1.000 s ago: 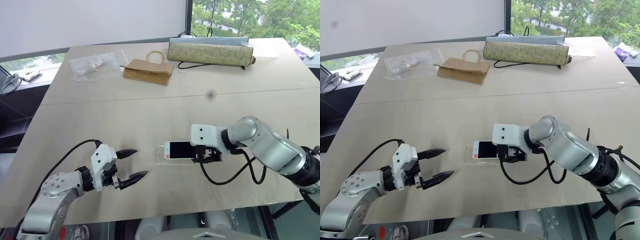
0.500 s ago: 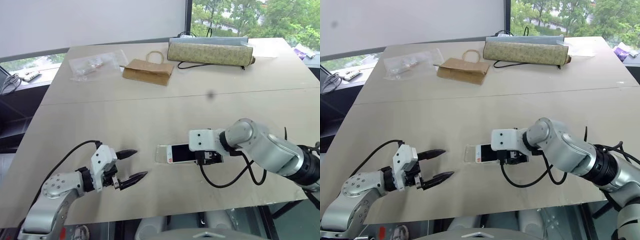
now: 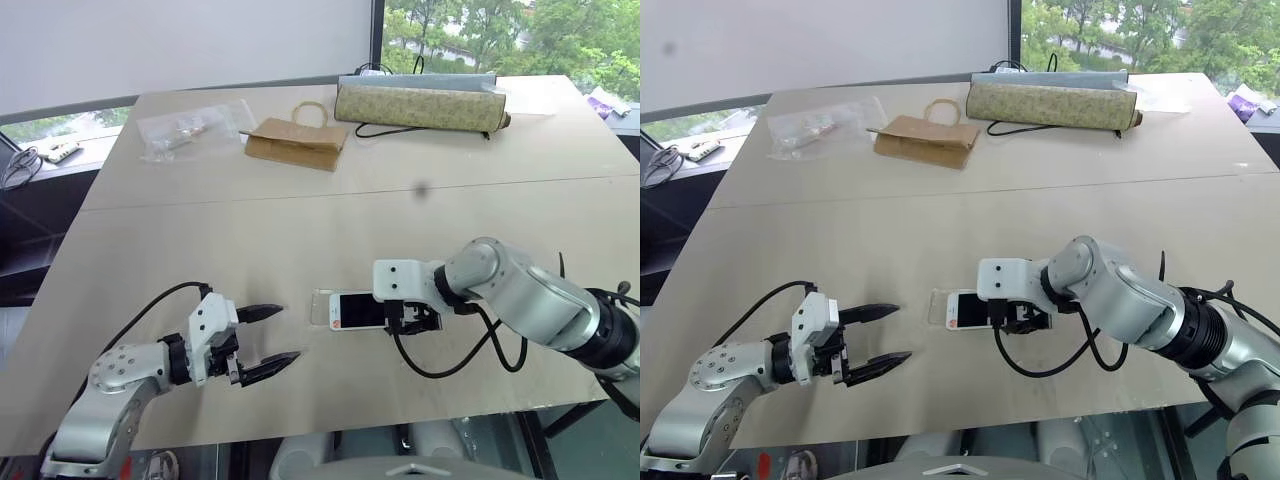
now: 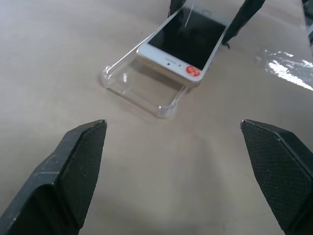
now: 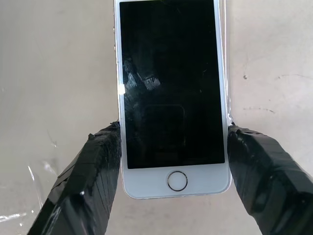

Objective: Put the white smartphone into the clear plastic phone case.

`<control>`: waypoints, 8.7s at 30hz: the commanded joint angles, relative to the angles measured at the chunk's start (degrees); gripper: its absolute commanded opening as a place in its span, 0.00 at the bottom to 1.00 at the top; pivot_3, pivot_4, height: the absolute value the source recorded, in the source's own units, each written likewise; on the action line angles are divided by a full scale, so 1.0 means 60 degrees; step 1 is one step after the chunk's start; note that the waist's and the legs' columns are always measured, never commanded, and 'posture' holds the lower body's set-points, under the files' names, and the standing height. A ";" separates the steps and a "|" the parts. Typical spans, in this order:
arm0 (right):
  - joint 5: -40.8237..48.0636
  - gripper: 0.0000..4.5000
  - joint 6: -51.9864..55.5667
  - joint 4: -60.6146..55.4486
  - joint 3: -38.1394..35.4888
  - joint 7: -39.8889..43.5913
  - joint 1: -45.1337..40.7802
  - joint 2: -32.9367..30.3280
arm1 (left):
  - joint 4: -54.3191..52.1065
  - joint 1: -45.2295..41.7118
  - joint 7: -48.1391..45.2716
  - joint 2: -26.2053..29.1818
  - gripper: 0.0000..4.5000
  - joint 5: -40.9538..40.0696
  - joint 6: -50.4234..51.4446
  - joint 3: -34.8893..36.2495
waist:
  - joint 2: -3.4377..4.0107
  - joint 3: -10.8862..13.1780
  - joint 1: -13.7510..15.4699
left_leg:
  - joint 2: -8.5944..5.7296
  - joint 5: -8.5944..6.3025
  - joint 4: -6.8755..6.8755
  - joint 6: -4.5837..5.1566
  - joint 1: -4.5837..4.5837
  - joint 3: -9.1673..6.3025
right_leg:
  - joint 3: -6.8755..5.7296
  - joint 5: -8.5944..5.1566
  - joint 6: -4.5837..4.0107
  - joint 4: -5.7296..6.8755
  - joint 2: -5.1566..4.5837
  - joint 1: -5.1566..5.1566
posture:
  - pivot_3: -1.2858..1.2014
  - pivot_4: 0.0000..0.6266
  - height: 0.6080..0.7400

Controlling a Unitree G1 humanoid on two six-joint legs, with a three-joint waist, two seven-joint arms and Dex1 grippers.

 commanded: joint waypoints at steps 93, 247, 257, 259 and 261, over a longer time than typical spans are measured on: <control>-0.0015 0.00 -0.4170 0.2613 -0.1137 -0.0639 0.2427 0.1613 | 0.1772 -0.2271 0.1176 -0.1117 0.02 0.1948 -0.0312 -0.2178 | 0.0056 -0.0093 0.0066 | -0.0014 0.0001 0.0039 0.0001 0.0047 -0.0020 | -0.0016 0.0001 0.0002 0.0026 -0.0006 0.0065 | 0.52 0.24 1.00; 0.3410 0.00 -0.2188 -0.1212 -0.5092 -0.1820 0.5479 -0.1219 | 0.1353 -0.2520 0.1563 -0.1484 0.02 0.1858 0.0185 -0.2724 | 0.0087 -0.0168 0.0258 | -0.0024 0.0002 0.0020 0.0002 0.0010 -0.0090 | -0.0089 0.0000 0.0002 -0.0040 -0.0022 0.0078 | 0.52 0.24 1.00; 0.2132 0.00 -0.2657 0.0142 -0.3416 -0.1746 0.5271 -0.1274 | 0.1517 -0.2471 0.1589 -0.1531 0.02 0.1908 -0.0072 -0.2774 | 0.0074 -0.0180 0.0240 | -0.0024 0.0002 0.0019 0.0002 0.0029 -0.0087 | -0.0085 0.0000 0.0002 -0.0037 -0.0019 0.0092 | 0.52 0.24 1.00; 0.2041 0.00 -0.2605 0.0320 -0.3218 -0.1692 0.5166 -0.1258 | 0.1606 -0.2510 0.1575 -0.1540 0.02 0.1928 -0.0140 -0.2790 | 0.0069 -0.0186 0.0242 | -0.0024 0.0002 0.0019 0.0002 0.0036 -0.0087 | -0.0085 0.0000 0.0002 -0.0037 -0.0019 0.0100 | 0.52 0.24 1.00; 0.2024 0.00 -0.2447 0.0483 -0.3042 -0.1614 0.5061 -0.1223 | 0.1698 -0.2557 0.1561 -0.1545 0.02 0.1938 -0.0197 -0.2795 | 0.0063 -0.0193 0.0240 | -0.0024 0.0002 0.0019 0.0002 0.0045 -0.0089 | -0.0086 0.0000 0.0002 -0.0036 -0.0018 0.0109 | 0.52 0.24 1.00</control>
